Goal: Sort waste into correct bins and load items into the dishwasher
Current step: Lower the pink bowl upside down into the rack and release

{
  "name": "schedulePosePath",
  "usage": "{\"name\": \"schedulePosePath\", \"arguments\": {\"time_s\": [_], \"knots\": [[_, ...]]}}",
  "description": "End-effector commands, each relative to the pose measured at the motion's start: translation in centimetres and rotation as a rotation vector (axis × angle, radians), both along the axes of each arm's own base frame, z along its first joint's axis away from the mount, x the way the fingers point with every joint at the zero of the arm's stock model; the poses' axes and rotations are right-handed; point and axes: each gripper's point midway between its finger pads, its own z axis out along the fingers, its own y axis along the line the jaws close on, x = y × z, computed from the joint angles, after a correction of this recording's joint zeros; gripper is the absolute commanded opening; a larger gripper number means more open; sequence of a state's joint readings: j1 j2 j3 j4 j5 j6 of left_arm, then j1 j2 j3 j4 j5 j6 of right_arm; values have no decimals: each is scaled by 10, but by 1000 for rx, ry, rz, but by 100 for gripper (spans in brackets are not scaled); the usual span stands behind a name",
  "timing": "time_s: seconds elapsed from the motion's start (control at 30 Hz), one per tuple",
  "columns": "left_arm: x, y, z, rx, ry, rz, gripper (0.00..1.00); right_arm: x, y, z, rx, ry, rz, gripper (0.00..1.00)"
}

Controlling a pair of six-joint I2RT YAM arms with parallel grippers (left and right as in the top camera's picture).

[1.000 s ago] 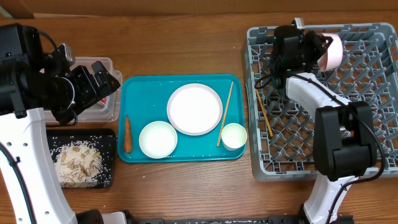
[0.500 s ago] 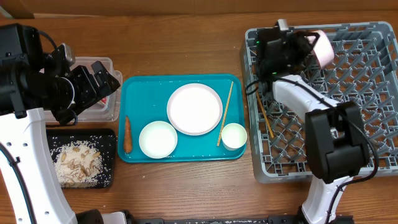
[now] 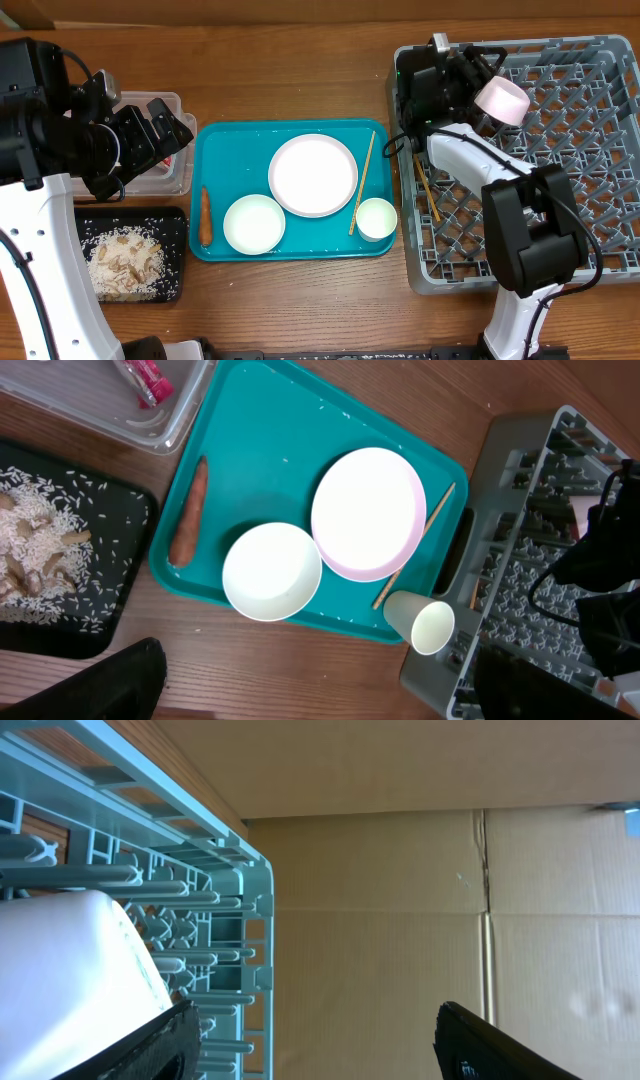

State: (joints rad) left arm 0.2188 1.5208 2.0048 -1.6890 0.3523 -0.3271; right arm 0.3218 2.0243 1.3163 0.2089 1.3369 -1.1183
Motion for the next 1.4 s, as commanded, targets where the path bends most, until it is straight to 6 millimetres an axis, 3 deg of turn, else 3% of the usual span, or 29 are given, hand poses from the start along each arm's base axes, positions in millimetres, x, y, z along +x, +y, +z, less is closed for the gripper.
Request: {"name": "schedulePosePath", "arguments": {"time_s": [0.0,0.1,0.3,0.43,0.5,0.67,0.83,0.97,1.17,1.27,1.37], "knots": [[0,1,2,-2,-6,5,100,-6,10,25,16,-73,-4,78],[0,1,2,-2,-6,5,100,-11,13,50,41,-138,7,79],[0,1,2,-3,-6,5,100,-31,7,118,149,-350,29,79],[0,1,2,-3,-6,5,100,-41,1,142,240,-408,91,77],[0,1,2,-3,-6,5,100,-45,-8,135,329,-386,129,68],[0,1,2,-2,-6,5,100,-48,-20,78,645,-256,170,73],[0,1,2,-3,-6,5,100,-49,-26,33,1068,-230,149,66],[0,1,2,-2,-6,5,100,-43,-37,31,1310,-292,152,51],[0,1,2,-2,-6,5,100,-36,-51,43,1585,-376,207,5],[0,1,2,-2,-6,5,100,-32,-57,41,1643,-397,203,4],[0,1,2,-2,-6,5,100,-27,-60,26,1655,-382,179,4]]}}
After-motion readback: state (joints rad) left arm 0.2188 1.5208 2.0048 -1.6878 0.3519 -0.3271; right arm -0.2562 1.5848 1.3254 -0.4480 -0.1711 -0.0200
